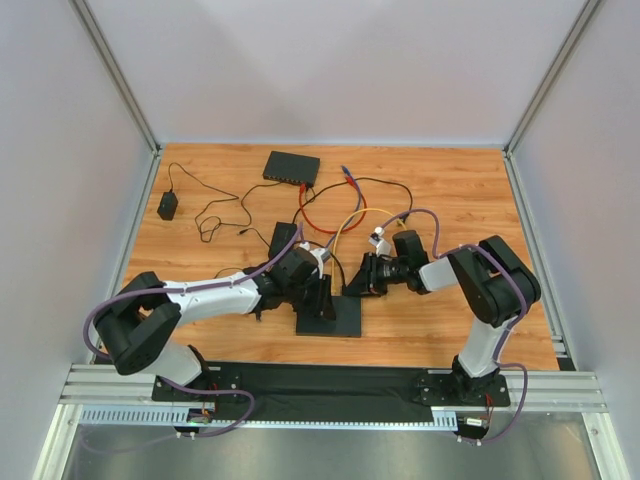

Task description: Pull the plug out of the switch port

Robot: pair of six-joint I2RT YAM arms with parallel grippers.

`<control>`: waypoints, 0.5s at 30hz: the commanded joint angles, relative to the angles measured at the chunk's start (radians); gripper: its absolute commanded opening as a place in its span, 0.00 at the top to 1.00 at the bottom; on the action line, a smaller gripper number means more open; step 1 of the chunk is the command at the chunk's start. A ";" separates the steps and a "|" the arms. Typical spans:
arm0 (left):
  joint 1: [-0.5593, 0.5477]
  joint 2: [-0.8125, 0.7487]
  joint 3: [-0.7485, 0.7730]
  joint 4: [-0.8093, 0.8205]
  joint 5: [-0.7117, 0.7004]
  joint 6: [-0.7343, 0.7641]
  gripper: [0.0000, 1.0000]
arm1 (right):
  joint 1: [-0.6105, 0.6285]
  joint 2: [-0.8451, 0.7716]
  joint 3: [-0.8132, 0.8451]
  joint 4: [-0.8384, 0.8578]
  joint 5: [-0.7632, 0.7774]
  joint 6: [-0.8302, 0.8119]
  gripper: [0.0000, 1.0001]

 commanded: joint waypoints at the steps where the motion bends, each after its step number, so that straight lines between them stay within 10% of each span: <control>1: 0.002 0.028 -0.024 0.003 0.008 -0.006 0.56 | 0.002 0.046 0.024 0.030 -0.040 -0.033 0.72; 15: 0.002 0.095 -0.015 -0.071 -0.030 -0.007 0.60 | 0.004 0.129 -0.022 0.275 -0.042 0.097 1.00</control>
